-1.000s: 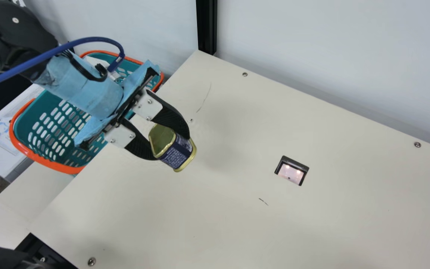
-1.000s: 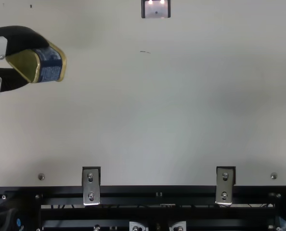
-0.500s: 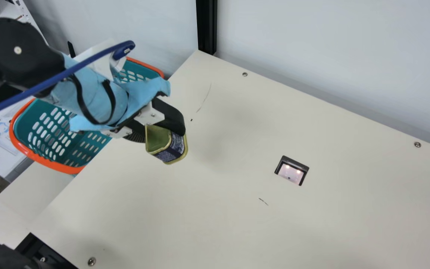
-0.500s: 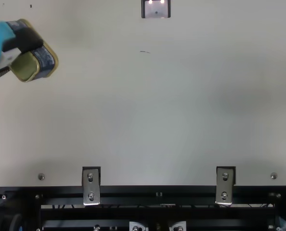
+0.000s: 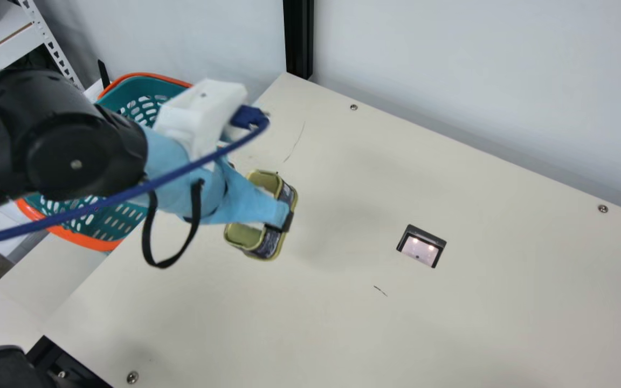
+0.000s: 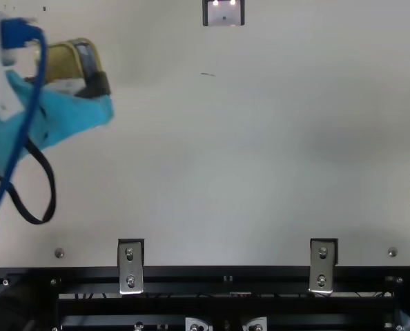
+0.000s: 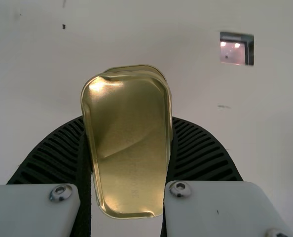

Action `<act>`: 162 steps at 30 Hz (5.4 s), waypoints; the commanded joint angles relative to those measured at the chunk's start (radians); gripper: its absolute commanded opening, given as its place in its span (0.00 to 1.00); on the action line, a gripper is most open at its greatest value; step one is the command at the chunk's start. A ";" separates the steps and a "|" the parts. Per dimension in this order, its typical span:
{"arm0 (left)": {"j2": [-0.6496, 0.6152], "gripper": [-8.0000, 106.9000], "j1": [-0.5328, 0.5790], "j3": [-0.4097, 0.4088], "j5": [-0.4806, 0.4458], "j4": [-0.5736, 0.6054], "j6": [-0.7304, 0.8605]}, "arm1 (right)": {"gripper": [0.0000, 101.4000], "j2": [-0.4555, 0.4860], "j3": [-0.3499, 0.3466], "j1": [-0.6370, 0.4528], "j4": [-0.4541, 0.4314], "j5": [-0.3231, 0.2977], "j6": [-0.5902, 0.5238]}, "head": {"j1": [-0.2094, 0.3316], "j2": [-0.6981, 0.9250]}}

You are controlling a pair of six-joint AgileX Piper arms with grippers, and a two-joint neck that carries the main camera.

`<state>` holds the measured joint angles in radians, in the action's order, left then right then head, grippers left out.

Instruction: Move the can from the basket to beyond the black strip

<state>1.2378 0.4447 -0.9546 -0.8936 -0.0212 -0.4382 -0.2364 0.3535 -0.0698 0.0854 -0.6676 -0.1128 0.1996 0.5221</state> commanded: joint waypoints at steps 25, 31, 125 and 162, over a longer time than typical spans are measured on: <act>0.107 0.16 0.171 -0.073 -0.002 -0.078 0.068 | 1.00 0.000 0.000 0.000 0.000 0.000 0.000 | -0.083 -0.464; 0.131 0.16 0.196 -0.079 0.005 -0.058 0.123 | 1.00 0.000 0.000 0.000 0.000 0.000 0.000 | -0.113 -0.500; -0.021 0.85 0.199 0.070 0.161 0.210 1.143 | 1.00 0.000 0.000 0.000 0.000 0.000 0.000 | -0.113 -0.500; -0.521 0.85 -0.198 0.489 0.354 -0.239 0.654 | 1.00 -0.631 0.490 0.008 -0.055 0.073 -0.174 | -0.113 -0.500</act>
<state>0.7172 0.2462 -0.4652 -0.5399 -0.2604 0.2157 -0.8058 0.8218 -0.0571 -0.0098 -0.5851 -0.2203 0.0870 0.0256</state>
